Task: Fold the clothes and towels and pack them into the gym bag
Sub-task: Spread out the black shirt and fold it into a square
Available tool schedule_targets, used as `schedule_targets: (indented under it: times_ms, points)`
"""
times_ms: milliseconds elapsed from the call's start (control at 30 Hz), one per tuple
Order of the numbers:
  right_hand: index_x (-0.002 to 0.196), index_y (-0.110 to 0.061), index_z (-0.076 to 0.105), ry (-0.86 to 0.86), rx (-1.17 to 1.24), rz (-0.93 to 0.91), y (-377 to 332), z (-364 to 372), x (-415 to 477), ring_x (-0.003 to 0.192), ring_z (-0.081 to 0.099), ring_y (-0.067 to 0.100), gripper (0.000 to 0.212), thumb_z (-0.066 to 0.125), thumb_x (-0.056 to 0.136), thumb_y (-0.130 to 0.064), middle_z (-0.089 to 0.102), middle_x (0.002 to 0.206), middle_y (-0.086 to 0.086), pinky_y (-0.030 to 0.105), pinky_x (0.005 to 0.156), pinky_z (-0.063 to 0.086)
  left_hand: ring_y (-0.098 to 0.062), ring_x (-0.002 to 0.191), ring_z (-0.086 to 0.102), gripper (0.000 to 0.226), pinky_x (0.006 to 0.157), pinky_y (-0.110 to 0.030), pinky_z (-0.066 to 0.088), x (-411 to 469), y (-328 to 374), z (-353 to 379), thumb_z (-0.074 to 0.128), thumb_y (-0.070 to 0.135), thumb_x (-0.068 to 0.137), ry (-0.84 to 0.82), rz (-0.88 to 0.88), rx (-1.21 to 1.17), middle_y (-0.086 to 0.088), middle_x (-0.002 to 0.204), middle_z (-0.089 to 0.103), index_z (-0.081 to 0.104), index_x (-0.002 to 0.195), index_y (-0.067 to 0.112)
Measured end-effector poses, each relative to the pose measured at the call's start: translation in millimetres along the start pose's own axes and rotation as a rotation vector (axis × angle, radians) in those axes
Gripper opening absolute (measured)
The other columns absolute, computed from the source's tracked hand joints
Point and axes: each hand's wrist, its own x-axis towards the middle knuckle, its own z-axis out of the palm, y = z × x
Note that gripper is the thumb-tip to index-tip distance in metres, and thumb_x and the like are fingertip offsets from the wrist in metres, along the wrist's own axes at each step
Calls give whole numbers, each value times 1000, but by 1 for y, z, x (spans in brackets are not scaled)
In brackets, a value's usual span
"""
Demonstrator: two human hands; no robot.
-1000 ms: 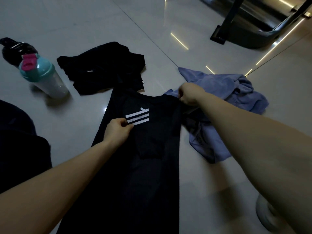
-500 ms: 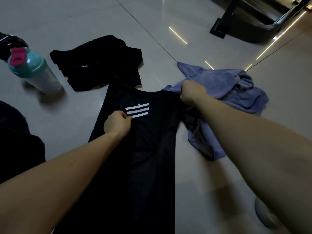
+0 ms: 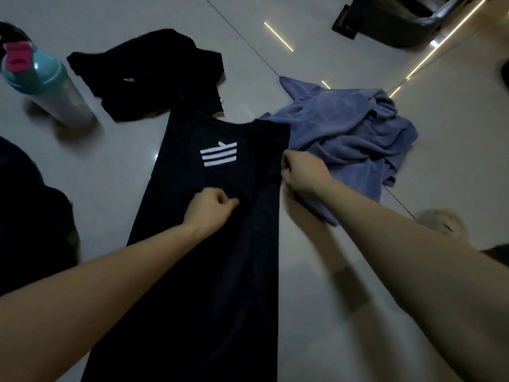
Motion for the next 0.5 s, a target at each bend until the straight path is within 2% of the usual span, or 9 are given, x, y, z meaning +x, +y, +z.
schedule_targets:
  times_ms: [100, 167, 233, 333, 400, 500]
  points:
    - [87, -14, 52, -188, -50, -101, -16, 22, -58, 72, 52, 34, 8, 56, 92, -19, 54, 81, 7, 47, 63, 50, -17, 57, 69, 27, 63, -36, 59, -56, -13, 29, 73, 33, 92, -322, -94, -62, -4, 65, 73, 73, 78, 10]
    - [84, -18, 47, -277, -46, -182, -28, 32, -87, 72, 50, 34, 11, 57, 90, -15, 54, 81, 7, 46, 60, 46, -21, 58, 69, 28, 60, -36, 58, -95, -18, 45, 73, 29, 93, -499, -238, -132, -11, 71, 75, 72, 91, 1]
    - [91, -18, 49, -324, -29, -246, -38, 40, -108, 77, 54, 36, 13, 58, 85, -10, 60, 88, 9, 41, 59, 40, -23, 62, 70, 38, 58, -34, 59, -128, -22, 60, 76, 36, 90, -602, -344, -134, -15, 79, 76, 70, 96, -1]
    - [121, -16, 52, -372, -48, -308, -53, 47, -125, 82, 55, 35, 39, 58, 84, -6, 62, 99, 11, 39, 62, 38, -24, 63, 74, 51, 61, -37, 63, -160, -27, 82, 81, 51, 79, -612, -353, -26, -11, 76, 76, 73, 90, 2]
    - [136, -19, 46, -398, -76, -341, -61, 49, -132, 83, 55, 34, 54, 58, 85, -6, 62, 102, 11, 39, 64, 40, -21, 62, 74, 53, 61, -35, 63, -175, -32, 94, 83, 59, 73, -581, -255, 153, -4, 69, 75, 74, 82, 7]
    - [142, -22, 41, -455, -123, -375, -68, 48, -136, 83, 53, 31, 60, 57, 87, -5, 61, 106, 11, 41, 67, 44, -19, 72, 69, 45, 60, -31, 54, -190, -41, 98, 83, 56, 71, -429, -95, 404, 0, 79, 72, 67, 80, 15]
